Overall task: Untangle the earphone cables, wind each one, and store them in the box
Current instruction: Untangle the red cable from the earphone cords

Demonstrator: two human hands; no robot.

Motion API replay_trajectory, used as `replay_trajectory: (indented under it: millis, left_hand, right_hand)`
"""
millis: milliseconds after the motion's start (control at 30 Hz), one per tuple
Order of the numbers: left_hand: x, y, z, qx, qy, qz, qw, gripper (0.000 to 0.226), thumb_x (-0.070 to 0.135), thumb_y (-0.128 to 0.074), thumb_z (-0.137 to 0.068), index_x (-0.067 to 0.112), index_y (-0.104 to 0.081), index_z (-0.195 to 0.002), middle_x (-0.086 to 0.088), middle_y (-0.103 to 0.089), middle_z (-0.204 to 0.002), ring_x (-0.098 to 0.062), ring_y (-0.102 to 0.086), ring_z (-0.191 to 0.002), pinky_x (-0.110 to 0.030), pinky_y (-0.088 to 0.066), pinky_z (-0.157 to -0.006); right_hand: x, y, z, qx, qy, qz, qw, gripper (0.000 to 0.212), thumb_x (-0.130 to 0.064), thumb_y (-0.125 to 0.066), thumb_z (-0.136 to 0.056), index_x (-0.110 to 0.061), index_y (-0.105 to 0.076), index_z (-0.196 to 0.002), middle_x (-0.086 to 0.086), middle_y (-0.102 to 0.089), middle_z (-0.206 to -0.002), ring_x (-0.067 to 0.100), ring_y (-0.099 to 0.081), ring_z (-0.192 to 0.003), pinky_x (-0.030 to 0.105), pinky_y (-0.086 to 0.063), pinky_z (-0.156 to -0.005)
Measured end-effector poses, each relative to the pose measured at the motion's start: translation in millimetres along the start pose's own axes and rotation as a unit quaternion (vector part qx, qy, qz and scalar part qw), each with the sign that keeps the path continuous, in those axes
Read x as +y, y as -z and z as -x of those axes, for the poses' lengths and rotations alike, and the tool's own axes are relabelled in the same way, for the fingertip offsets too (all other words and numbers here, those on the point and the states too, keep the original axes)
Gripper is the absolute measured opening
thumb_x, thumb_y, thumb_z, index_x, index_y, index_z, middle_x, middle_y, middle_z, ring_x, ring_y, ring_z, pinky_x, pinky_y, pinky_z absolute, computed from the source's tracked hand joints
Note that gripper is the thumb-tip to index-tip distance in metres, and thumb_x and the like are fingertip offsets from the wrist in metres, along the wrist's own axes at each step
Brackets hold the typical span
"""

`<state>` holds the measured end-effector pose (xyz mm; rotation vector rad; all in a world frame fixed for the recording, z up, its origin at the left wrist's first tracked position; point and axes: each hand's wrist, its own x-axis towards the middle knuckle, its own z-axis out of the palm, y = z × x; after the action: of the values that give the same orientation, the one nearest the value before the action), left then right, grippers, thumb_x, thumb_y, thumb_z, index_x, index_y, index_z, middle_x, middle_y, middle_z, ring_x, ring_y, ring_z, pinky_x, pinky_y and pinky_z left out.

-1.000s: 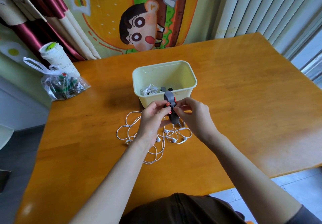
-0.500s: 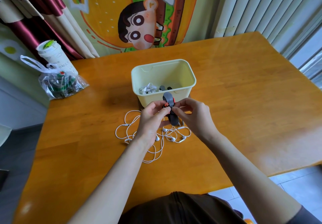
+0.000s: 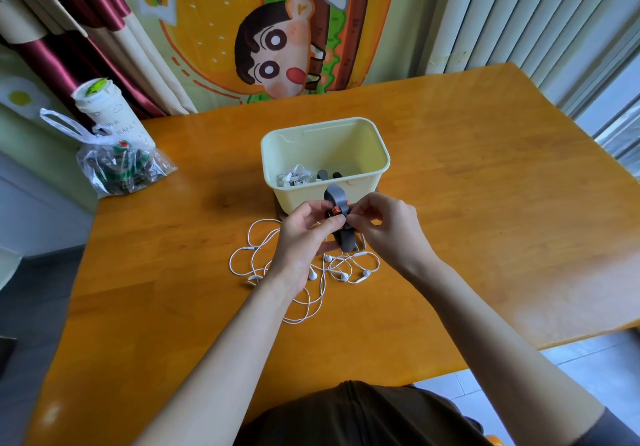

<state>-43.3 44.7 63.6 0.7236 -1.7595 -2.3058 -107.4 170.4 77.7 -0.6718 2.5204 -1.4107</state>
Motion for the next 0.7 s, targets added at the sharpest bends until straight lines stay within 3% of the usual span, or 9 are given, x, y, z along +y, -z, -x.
replay_trajectory:
  millis: [167, 233, 333, 567, 700]
  left_hand:
    - [1.4, -0.8, 0.3, -0.001, -0.01, 0.002, 1.0, 0.017, -0.001, -0.058, -0.089, 0.014, -0.062, -0.098, -0.008, -0.069, -0.094, -0.019, -0.067, -0.084, -0.034, -0.058, -0.068]
    - [3.0, -0.4, 0.6, -0.012, -0.012, 0.001, 1.0, 0.019, -0.002, -0.057, -0.09, 0.014, -0.062, -0.099, -0.007, -0.07, -0.093, -0.019, -0.067, -0.084, -0.034, -0.057, -0.068]
    - [7.0, -0.1, 0.9, -0.029, -0.017, -0.005, 0.999, 0.019, -0.002, -0.056, -0.09, 0.013, -0.061, -0.1, -0.004, -0.071, -0.092, -0.016, -0.069, -0.082, -0.034, -0.057, -0.069]
    - [9.4, 1.2, 0.0, -0.027, -0.013, -0.005, 1.0, 0.02, 0.003, -0.061, -0.088, 0.013, -0.063, -0.105, -0.006, -0.071, -0.094, -0.022, -0.069, -0.09, -0.042, -0.057, -0.081]
    - [8.0, 1.2, -0.5, -0.009, -0.014, -0.009, 1.0, 0.019, 0.002, -0.061, -0.088, 0.015, -0.065, -0.1, -0.005, -0.071, -0.091, -0.02, -0.069, -0.088, -0.042, -0.057, -0.08]
  right_hand:
    - [-0.1, -0.8, -2.1, -0.001, -0.027, -0.054, 0.998, 0.013, -0.016, -0.072, -0.08, -0.015, -0.064, -0.091, -0.011, -0.065, -0.081, 0.001, -0.061, -0.076, 0.013, -0.049, -0.071]
    - [0.8, 2.4, -4.3, -0.03, -0.066, -0.112, 0.991, 0.024, -0.017, -0.074, -0.08, -0.016, -0.063, -0.101, -0.005, -0.069, -0.09, 0.005, -0.065, -0.083, 0.023, -0.054, -0.079]
    - [-0.9, 6.5, -5.1, -0.055, -0.072, -0.124, 0.988, 0.018, -0.016, -0.072, -0.081, -0.017, -0.067, -0.099, 0.004, -0.072, -0.093, 0.016, -0.07, -0.082, 0.037, -0.059, -0.077]
    - [-3.1, 7.7, -8.5, -0.059, -0.062, -0.146, 0.986, 0.025, -0.015, -0.07, -0.083, -0.01, -0.07, -0.108, 0.006, -0.073, -0.095, 0.014, -0.071, -0.084, 0.036, -0.059, -0.078]
    - [-1.7, 6.3, -6.6, -0.068, -0.041, -0.117, 0.99, 0.025, -0.016, -0.066, -0.087, -0.018, -0.07, -0.111, 0.0, -0.074, -0.096, 0.011, -0.07, -0.088, 0.037, -0.057, -0.083]
